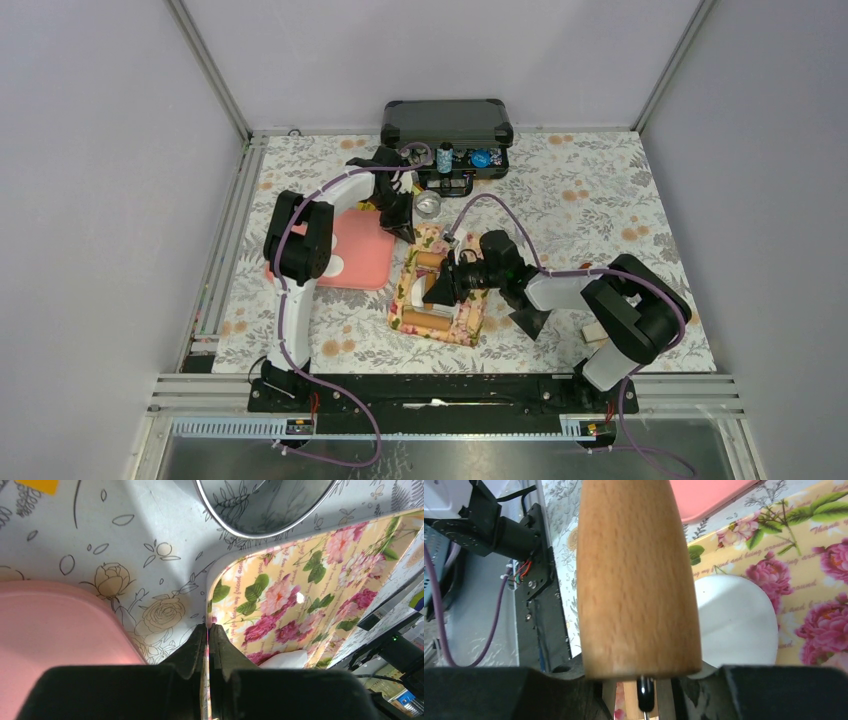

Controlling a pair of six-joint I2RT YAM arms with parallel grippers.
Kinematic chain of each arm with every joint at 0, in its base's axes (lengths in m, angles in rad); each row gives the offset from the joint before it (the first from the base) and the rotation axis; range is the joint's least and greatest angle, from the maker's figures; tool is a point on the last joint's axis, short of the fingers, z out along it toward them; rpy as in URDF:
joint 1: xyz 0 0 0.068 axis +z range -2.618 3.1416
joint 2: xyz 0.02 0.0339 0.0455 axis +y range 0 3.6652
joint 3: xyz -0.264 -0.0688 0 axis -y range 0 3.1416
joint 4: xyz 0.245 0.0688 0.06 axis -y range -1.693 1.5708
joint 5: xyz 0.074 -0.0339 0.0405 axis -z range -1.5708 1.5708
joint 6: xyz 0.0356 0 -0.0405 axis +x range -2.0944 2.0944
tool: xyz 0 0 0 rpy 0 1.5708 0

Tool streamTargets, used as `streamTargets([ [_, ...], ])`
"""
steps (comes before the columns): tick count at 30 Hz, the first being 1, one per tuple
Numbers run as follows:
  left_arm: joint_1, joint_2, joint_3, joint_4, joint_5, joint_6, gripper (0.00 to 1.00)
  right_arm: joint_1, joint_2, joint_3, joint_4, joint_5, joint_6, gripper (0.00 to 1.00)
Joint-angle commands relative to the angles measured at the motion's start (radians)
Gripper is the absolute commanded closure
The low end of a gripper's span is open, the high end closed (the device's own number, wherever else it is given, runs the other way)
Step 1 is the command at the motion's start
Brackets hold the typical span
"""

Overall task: Roll out the dumpling wrappers from the dough
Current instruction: Flatten out the dough on the work surface.

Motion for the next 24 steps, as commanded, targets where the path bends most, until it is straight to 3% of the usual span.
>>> streamTargets([
  [1, 0.007, 0.003, -0.023, 0.069, -0.043, 0.003, 1.0, -0.035, 0.019, -0.006, -0.003, 0.166, -0.114, 1.0],
  [13, 0.007, -0.009, -0.03, 0.068, -0.043, 0.016, 1.0, -0.209, 0.105, 0.033, 0.04, 0.089, -0.028, 1.0],
  [18, 0.007, -0.013, -0.034, 0.066, -0.05, 0.02, 1.0, -0.24, 0.141, 0.069, 0.098, -0.042, 0.057, 1.0],
  [24, 0.008, -0.016, -0.029, 0.063, -0.045, 0.02, 1.0, -0.275, 0.144, 0.174, -0.009, 0.048, -0.095, 1.0],
])
